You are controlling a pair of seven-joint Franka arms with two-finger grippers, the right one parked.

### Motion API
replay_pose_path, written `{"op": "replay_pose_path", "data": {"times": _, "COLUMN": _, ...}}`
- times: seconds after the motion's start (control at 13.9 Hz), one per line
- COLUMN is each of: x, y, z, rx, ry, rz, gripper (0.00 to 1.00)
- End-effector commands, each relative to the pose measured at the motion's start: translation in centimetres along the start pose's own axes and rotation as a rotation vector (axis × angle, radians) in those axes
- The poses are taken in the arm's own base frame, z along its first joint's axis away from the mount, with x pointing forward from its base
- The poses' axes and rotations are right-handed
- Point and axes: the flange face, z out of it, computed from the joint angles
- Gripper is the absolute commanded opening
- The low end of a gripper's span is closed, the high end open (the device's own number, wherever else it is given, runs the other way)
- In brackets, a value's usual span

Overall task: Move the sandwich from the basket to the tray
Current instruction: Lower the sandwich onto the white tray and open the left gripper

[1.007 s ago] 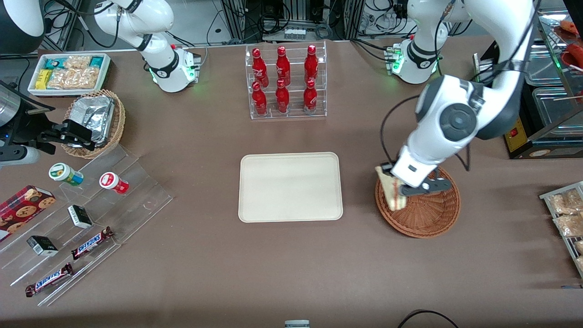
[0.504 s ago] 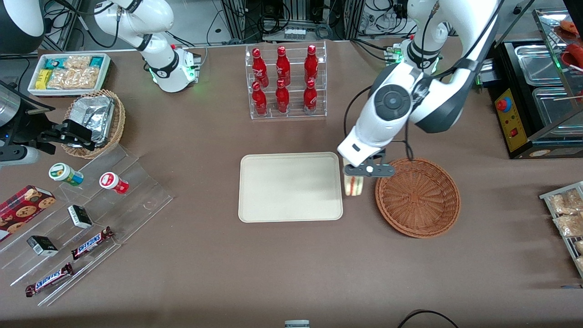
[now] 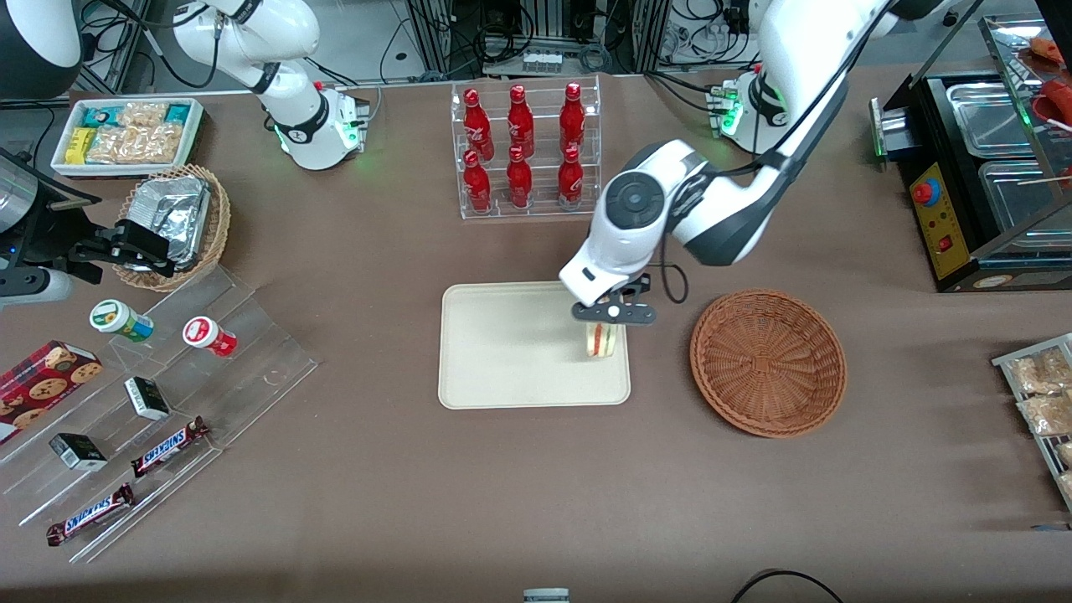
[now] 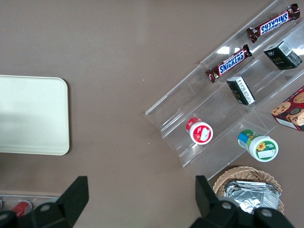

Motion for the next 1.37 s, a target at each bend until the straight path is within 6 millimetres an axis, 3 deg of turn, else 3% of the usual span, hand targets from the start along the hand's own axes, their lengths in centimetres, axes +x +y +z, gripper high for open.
{"op": "replay_pose_path", "data": {"times": 0.0, "x": 2.1, "y": 1.7, "z": 1.7, "rx": -0.01, "ry": -0.005, "rz": -0.085, "gripper": 0.0}}
{"op": "replay_pose_path", "data": {"times": 0.5, "x": 2.6, "y": 2.4, "z": 5.9, "rx": 0.03, "ry": -0.018, "rz": -0.023, "gripper": 0.0}}
{"op": "replay_pose_path", "data": {"times": 0.65, "x": 2.8, "y": 3.0, "z": 6.0, "rx": 0.023, "ry": -0.024, "rz": -0.02, "gripper": 0.0}}
{"op": "replay_pose_path", "data": {"times": 0.79, "x": 1.0, "y": 5.7, "z": 6.0, "rx": 0.025, "ry": -0.017, "rz": 0.022, "gripper": 0.0}}
{"op": "replay_pose_path", "data": {"times": 1.08, "x": 1.0, "y": 6.4, "z": 6.7, "rx": 0.027, "ry": -0.021, "rz": 0.04, "gripper": 0.0}}
{"op": "replay_pose_path", "data": {"times": 1.29, "x": 1.0, "y": 5.5, "z": 7.2, "rx": 0.089, "ry": -0.036, "rz": 0.098, "gripper": 0.0}}
